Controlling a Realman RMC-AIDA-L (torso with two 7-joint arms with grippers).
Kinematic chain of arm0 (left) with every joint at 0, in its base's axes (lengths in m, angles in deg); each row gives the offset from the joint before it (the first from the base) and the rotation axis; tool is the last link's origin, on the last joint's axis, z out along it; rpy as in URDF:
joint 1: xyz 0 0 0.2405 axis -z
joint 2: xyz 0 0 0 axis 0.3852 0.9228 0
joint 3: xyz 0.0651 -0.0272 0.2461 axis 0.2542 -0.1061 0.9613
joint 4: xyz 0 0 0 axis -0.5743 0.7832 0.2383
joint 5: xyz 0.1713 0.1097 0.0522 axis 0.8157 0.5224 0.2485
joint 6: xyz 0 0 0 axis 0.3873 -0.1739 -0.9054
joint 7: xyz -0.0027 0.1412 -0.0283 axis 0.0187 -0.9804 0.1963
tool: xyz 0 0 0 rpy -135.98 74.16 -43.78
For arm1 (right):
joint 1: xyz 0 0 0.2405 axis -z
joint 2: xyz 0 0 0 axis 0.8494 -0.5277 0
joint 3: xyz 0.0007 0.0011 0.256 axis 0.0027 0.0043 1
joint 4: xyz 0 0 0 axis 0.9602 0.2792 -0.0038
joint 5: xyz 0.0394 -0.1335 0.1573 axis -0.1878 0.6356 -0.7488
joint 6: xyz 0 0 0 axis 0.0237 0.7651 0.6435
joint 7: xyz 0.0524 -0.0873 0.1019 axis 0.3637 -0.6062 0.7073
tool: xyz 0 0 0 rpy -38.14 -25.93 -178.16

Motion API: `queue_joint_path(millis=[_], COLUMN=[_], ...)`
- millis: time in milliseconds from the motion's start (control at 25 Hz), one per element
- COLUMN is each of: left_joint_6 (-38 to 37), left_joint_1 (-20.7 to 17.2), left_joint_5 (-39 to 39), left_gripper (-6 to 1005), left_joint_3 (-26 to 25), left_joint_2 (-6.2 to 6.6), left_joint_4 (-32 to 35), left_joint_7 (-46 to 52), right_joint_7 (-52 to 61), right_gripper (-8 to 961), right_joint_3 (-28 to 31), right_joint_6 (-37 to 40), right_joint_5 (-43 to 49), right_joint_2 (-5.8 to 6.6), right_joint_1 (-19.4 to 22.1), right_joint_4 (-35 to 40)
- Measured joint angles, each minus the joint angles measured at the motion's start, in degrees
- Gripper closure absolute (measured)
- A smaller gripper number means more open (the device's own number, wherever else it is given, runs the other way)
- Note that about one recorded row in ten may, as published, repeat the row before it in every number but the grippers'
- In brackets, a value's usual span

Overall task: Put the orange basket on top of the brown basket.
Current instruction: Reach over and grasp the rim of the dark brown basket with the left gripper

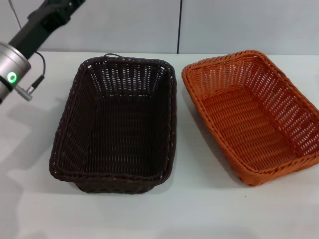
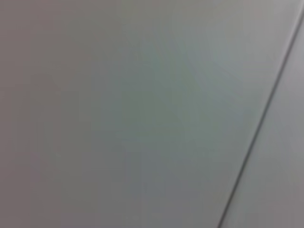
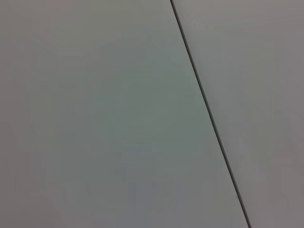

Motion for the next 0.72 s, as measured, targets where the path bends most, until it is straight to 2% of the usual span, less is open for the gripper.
queue_joint_path(millis=[200, 240, 280, 360, 400, 440, 480, 520, 560, 640, 680, 720], left_joint_6=[-6.94, -9.61, -9.61, -10.93, -11.41, -11.55, -11.55, -11.27, -11.27, -9.11, -9.11, -7.5], left_joint_1=[-0.41, -0.63, -0.63, -0.6, -0.44, -0.07, -0.07, 0.3, 0.3, 0.66, 0.66, 0.82], left_joint_5=[2.93, 5.51, 5.51, 8.32, 11.05, 15.79, 15.79, 21.96, 21.96, 32.69, 32.69, 37.14], left_gripper=[171, 172, 173, 175, 176, 178, 179, 180, 181, 183, 185, 186], left_joint_3=[3.42, 5.19, 5.19, 5.96, 6.29, 6.72, 6.72, 7.67, 7.67, 9.71, 9.71, 10.16], left_joint_2=[0.98, 2.09, 2.09, 3.37, 4.6, 6.41, 6.41, 8.3, 8.3, 11.29, 11.29, 12.16], left_joint_4=[-7.09, -10.66, -10.66, -12.68, -13.93, -15.87, -15.87, -18.33, -18.33, -24.09, -24.09, -26.44], left_joint_7=[9.4, 14.89, 14.89, 19.98, 24.43, 30.95, 30.95, 38.14, 38.14, 50.12, 50.12, 54.49], right_joint_7=[0.0, 0.0, 0.0, 0.0, 0.0, 0.0, 0.0, 0.0, 0.0, 0.0, 0.0, 0.0], right_gripper=[272, 272, 272, 272, 272, 272, 272, 272, 272, 272, 272, 272], right_joint_3=[0.0, 0.0, 0.0, 0.0, 0.0, 0.0, 0.0, 0.0, 0.0, 0.04, 0.04, 0.06], right_joint_6=[0.0, 0.0, 0.0, 0.0, 0.0, -0.01, -0.01, -0.04, -0.15, -0.69, -0.69, -0.8], right_joint_5=[0.0, 0.0, 0.0, -0.01, -0.02, -0.25, -0.25, -0.47, -0.73, -1.22, -1.22, -1.27], right_joint_2=[-0.03, -0.04, -0.04, -0.04, -0.04, -0.04, -0.04, -0.04, -0.04, -0.03, -0.03, -0.02], right_joint_1=[0.13, 0.13, 0.13, 0.13, 0.13, 0.14, 0.14, 0.17, 0.19, 0.31, 0.31, 0.33], right_joint_4=[0.0, 0.0, 0.0, 0.0, 0.0, 0.01, 0.01, 0.03, 0.05, 0.23, 0.23, 0.34])
